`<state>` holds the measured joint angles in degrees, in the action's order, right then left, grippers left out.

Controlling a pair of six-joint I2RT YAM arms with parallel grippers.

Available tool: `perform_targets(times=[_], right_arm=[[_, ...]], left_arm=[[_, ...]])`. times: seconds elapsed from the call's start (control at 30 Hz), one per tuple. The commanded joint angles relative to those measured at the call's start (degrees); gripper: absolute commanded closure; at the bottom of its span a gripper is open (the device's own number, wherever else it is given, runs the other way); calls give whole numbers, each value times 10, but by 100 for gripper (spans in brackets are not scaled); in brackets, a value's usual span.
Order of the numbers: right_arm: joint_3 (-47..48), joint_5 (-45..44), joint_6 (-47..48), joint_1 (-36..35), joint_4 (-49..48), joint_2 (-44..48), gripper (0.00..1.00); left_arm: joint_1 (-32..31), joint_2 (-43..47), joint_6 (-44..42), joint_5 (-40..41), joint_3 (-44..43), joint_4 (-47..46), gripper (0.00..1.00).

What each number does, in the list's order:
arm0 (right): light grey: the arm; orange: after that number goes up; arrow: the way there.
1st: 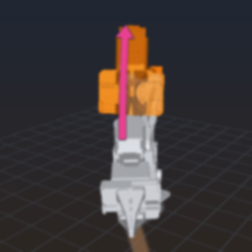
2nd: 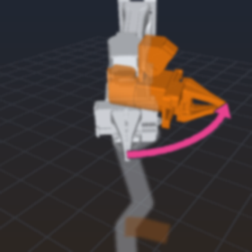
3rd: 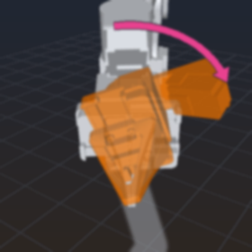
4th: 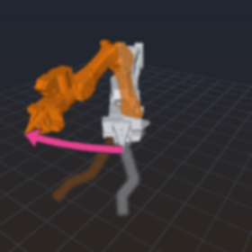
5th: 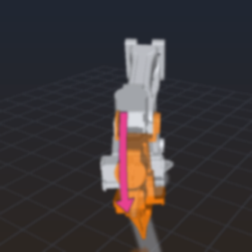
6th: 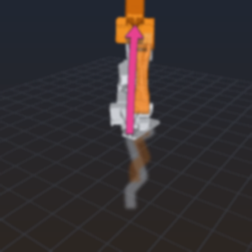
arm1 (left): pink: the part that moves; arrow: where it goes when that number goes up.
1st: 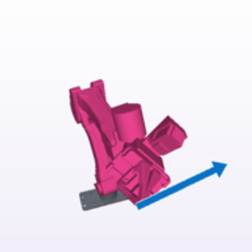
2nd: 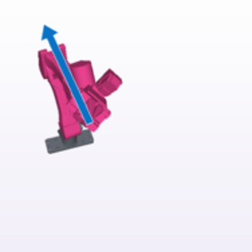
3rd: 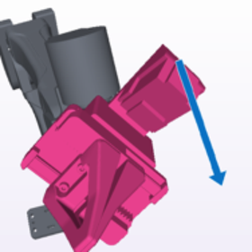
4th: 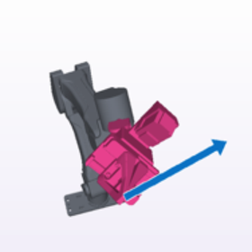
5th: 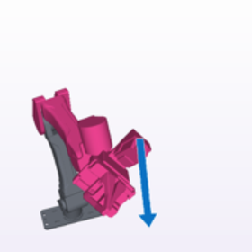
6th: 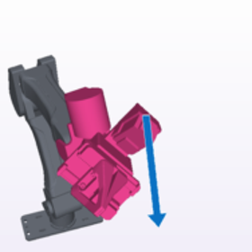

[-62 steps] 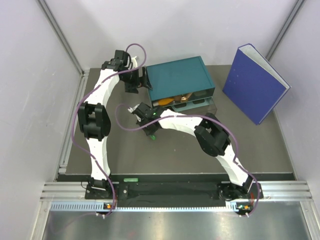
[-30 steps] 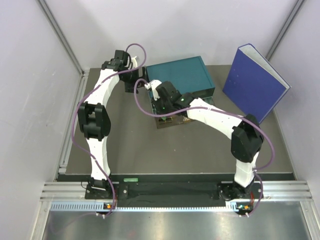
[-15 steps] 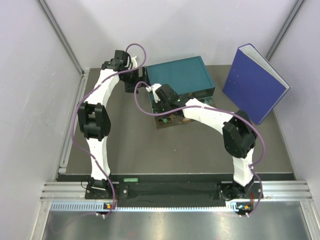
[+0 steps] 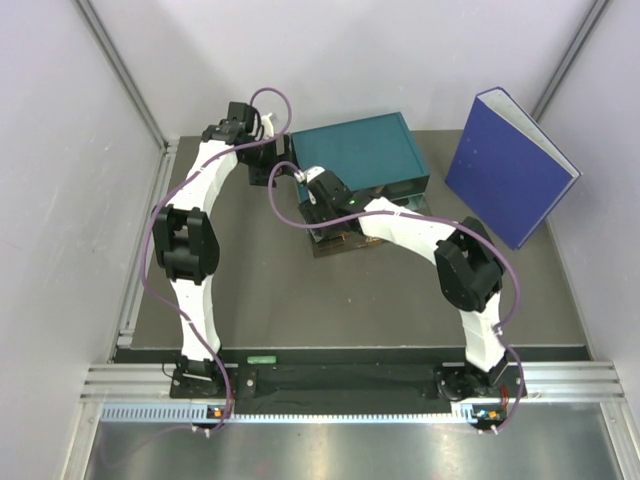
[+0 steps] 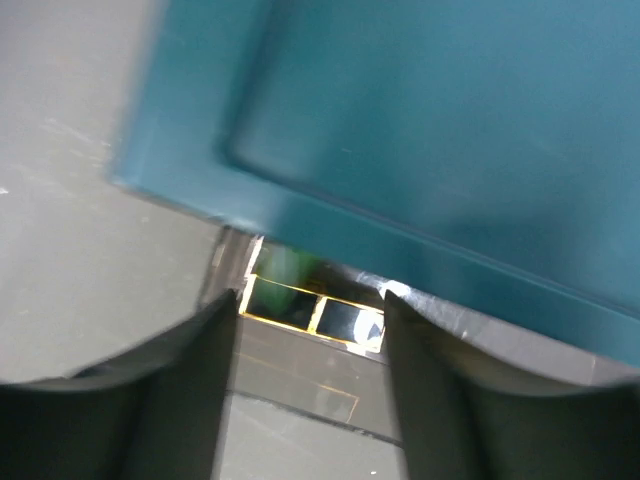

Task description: Organize the makeup

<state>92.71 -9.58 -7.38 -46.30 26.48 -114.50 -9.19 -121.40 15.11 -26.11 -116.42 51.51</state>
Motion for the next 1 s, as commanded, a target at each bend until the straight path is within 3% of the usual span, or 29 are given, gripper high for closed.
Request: perform_targets(times=[0.0,0.3,0.6,0.97], right_arm=[[18,-39,-19,7,1,-5,36],[-15,-47,-14,8,-26,60,30],[-45,75,58,-12,-7,153,28],[-58,174,90,-100,83,162,27]], left_arm=[[18,35,-21,37,13,31,1],[18,56,-25,54,13,26,1],[18,82,-15,71,13,15,1],[18,93,-16,61,6,25,1]])
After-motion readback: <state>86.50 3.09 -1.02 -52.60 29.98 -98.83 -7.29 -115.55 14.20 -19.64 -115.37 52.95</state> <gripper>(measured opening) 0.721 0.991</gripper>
